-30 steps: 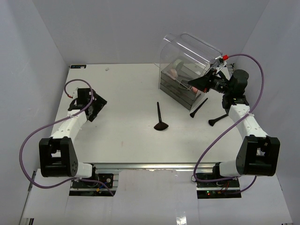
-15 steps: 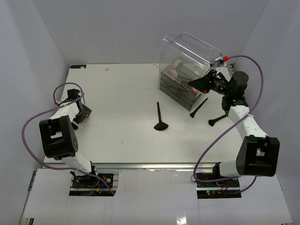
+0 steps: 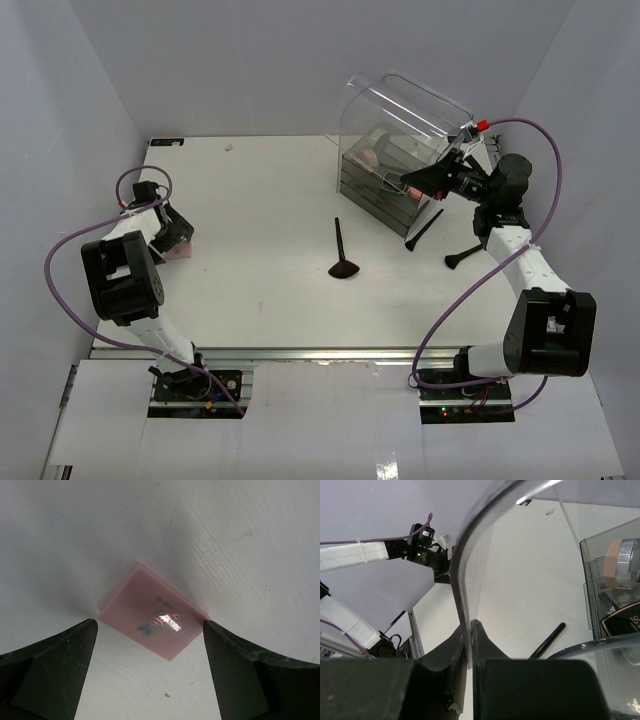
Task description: Organize the makeup
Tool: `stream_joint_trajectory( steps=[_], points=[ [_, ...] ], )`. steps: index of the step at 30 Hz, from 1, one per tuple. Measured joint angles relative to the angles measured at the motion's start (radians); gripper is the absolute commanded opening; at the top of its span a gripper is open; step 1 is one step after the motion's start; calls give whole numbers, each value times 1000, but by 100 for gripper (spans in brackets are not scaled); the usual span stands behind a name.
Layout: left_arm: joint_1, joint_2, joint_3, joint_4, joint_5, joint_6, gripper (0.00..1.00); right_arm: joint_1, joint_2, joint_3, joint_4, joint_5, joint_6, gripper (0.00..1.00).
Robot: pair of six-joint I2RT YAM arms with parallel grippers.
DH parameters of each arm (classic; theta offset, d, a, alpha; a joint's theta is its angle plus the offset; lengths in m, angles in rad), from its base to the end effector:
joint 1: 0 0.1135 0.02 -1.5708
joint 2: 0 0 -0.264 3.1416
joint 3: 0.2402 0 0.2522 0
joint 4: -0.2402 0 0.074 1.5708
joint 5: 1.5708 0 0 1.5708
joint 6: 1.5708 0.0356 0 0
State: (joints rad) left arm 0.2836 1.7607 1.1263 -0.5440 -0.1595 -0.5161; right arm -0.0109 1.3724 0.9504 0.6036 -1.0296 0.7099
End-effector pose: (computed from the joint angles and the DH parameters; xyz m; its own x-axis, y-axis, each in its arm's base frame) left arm 0.3291 0.1018 0.1750 -0.6064 -0.6842 -0.4050 -0.7288 0.6820 -0.0611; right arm 0.3071 0.0272 0.3434 -0.4088 0.3402 -0.8468 -0.7528 0.3989 0.5236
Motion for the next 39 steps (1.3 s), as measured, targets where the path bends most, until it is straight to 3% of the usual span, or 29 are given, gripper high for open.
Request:
stream_joint_trajectory(
  steps=[14,28,30,34,39],
  points=[
    [1,1,8,-16,99,-192,98,0,0,0,5,-6,9,8],
    [2,107,132,-165,-5,-337,94,0,2,-1,6,-9,9,8],
    [2,112,137,-176,-18,-341,88,0,2,-1,6,-9,9,8],
    [2,129,156,-197,-33,-336,58,-1,3,-1,6,-10,9,8],
    [2,155,191,-216,-35,-311,36,-1,3,-2,7,-10,9,8]
  ],
)
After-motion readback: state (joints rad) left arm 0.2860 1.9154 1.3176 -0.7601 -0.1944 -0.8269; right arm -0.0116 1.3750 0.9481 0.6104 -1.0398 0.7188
